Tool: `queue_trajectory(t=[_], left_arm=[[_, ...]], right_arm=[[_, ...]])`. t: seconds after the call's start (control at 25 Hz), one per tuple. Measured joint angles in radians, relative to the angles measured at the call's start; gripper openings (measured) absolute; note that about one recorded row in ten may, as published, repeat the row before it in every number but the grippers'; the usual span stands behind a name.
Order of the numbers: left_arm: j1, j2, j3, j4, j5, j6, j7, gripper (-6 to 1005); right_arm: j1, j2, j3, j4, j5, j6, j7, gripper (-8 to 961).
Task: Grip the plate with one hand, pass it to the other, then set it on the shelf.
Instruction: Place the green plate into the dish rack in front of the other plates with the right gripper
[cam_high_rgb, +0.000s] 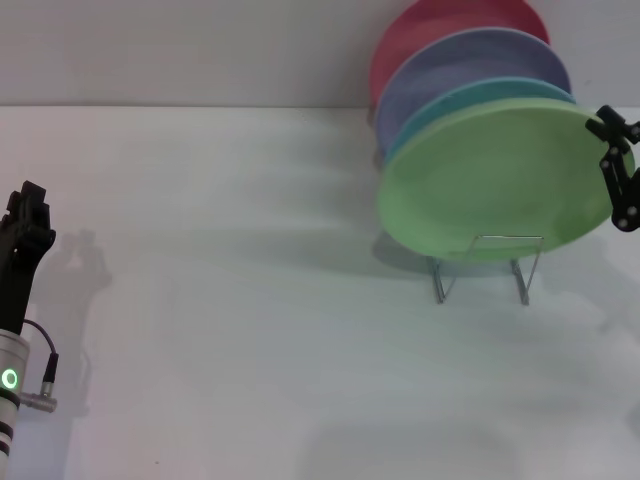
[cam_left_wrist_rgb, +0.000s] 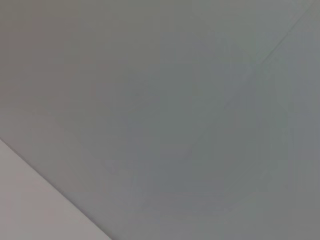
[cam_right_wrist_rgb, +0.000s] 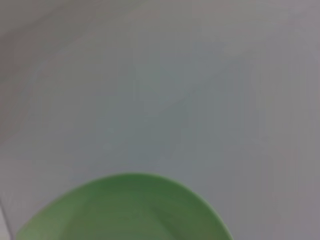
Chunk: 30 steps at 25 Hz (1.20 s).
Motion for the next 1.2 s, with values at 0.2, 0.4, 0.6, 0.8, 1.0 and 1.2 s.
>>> queue_trajectory(t=[0.2, 0.4, 0.6, 0.8, 1.0, 1.2], left_arm=[[0.0, 0.001, 0.0, 0.0, 0.0, 0.0, -0.001, 190], [0.001, 0.002, 0.0, 0.0, 0.001, 0.0, -0.001, 187], [0.004, 0.002, 0.005, 0.0, 0.003, 0.001, -0.008, 184], [0.012, 0.003, -0.007, -0.009, 0.049, 0.003, -0.036, 184], [0.013, 0.004, -0.01, -0.01, 0.054, 0.005, -0.04, 194], [0.008, 0.005, -0.018, -0.013, 0.054, 0.001, -0.04, 211]], right_arm=[[-0.008, 0.005, -0.012, -0.008, 0.0, 0.021, 0.0, 19], [-0.017, 0.006, -0.01, -0.007, 0.001, 0.042, -0.001, 46], [-0.019, 0.016, -0.002, -0.003, 0.008, 0.085, -0.004, 79], [-0.018, 0.02, -0.007, 0.007, 0.009, 0.124, 0.0, 112], [-0.018, 0.03, -0.003, 0.01, 0.009, 0.134, 0.001, 153], [-0.03, 0.033, -0.001, 0.011, 0.011, 0.109, 0.046, 222]])
